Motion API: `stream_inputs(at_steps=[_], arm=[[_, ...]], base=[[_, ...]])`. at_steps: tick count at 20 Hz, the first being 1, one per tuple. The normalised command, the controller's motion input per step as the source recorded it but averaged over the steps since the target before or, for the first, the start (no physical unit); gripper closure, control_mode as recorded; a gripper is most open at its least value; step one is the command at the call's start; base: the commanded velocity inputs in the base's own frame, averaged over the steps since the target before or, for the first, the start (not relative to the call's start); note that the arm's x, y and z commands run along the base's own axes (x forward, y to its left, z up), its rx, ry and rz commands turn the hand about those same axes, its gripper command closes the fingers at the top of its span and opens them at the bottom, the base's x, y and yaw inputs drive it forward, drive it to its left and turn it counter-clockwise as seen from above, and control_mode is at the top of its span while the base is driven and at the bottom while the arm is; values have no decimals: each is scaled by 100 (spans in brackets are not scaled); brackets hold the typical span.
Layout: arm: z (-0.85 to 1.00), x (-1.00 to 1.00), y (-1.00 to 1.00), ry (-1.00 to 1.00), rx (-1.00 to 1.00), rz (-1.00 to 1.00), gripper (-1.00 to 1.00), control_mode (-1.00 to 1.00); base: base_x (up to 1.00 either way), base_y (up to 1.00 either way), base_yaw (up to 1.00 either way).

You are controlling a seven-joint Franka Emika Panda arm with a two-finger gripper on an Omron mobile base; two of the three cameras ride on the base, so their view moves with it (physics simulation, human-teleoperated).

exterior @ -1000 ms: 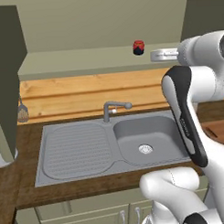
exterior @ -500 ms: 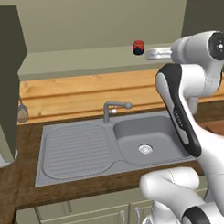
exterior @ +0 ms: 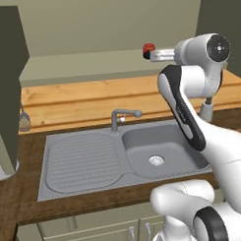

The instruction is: From the different types of pastries on the counter, select a croissant and place it on the cutting board. Then retrieve a jar of jam from the cabinet and place it alongside the croissant on the cutting board.

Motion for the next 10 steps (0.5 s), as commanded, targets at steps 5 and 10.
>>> stream_inputs(at_steps=[5,10], arm=[[1,62,-5,5,0,0,-100,-100],[0,77,-16,9,0,0,-100,-100]], base=[[0,0,0],[0,0,0]])
